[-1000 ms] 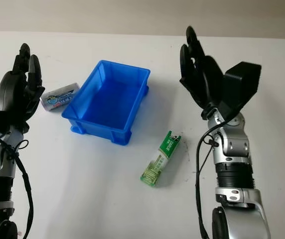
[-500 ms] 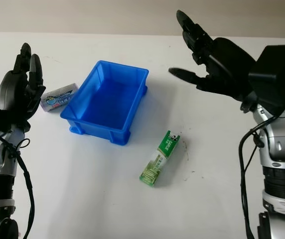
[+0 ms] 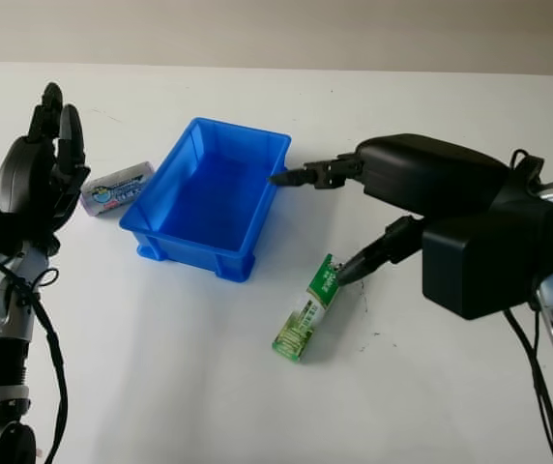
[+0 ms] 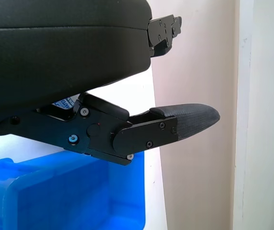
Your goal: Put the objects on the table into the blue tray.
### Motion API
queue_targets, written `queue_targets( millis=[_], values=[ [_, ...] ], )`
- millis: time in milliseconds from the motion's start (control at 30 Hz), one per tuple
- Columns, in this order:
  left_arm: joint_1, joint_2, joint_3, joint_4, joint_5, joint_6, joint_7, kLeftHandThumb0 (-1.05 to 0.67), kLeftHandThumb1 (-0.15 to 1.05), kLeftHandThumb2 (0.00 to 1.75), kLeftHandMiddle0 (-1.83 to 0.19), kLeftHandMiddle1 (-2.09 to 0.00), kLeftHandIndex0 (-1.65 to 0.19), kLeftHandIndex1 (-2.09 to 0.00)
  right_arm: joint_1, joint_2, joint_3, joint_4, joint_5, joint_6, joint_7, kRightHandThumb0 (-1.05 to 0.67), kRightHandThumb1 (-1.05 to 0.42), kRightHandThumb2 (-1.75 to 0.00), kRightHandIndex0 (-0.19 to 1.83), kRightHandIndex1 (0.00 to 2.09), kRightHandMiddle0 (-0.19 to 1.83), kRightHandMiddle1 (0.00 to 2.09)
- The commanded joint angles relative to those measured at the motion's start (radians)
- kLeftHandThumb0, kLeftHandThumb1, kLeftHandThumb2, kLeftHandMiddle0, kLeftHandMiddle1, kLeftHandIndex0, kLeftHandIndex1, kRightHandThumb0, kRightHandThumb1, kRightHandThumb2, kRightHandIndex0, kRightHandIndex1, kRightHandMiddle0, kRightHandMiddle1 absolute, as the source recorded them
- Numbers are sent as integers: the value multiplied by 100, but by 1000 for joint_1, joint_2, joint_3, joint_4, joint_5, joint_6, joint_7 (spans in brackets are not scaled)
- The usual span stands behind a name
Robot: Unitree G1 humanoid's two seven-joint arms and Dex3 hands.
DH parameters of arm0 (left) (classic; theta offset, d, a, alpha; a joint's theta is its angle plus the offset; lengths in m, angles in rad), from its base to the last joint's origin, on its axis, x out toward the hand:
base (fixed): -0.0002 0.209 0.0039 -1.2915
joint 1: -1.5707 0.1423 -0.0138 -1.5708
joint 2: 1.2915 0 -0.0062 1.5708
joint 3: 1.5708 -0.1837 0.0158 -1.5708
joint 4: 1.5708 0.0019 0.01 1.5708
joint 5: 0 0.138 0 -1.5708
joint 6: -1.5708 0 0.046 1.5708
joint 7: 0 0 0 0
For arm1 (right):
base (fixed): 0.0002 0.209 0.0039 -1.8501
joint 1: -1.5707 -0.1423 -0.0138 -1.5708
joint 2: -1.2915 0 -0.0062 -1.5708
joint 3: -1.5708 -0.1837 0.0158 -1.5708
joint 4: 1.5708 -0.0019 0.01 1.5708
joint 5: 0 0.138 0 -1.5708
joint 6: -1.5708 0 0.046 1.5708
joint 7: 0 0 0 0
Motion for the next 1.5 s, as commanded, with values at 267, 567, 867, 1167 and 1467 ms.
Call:
queue_targets(
  millis=[267,567,867,1167,1467],
  values=[
    [-32,15,2,11,2,0,-9,-76,105,62,19,0,19,0,39,-3,65,29,-79,-226,-13,-28,-70,-5,41,15,47,9],
    [-31,16,4,8,-1,4,-12,-75,105,62,19,0,19,0,105,33,129,73,-100,-276,-23,-25,-72,-6,43,16,46,9],
    [-20,26,-2,-20,13,27,-6,-76,105,63,19,0,19,0,164,58,165,148,-144,-379,-88,-17,-78,-6,34,60,23,85],
    [-20,17,7,-18,-1,24,-3,-76,105,61,19,0,19,0,204,106,149,353,-325,-697,-402,-22,-86,-6,28,190,25,183],
    [-23,21,2,-19,-2,29,-12,-74,105,62,19,0,19,0,91,126,154,533,-884,-971,-1070,-49,-101,-7,100,208,76,199]
  ],
)
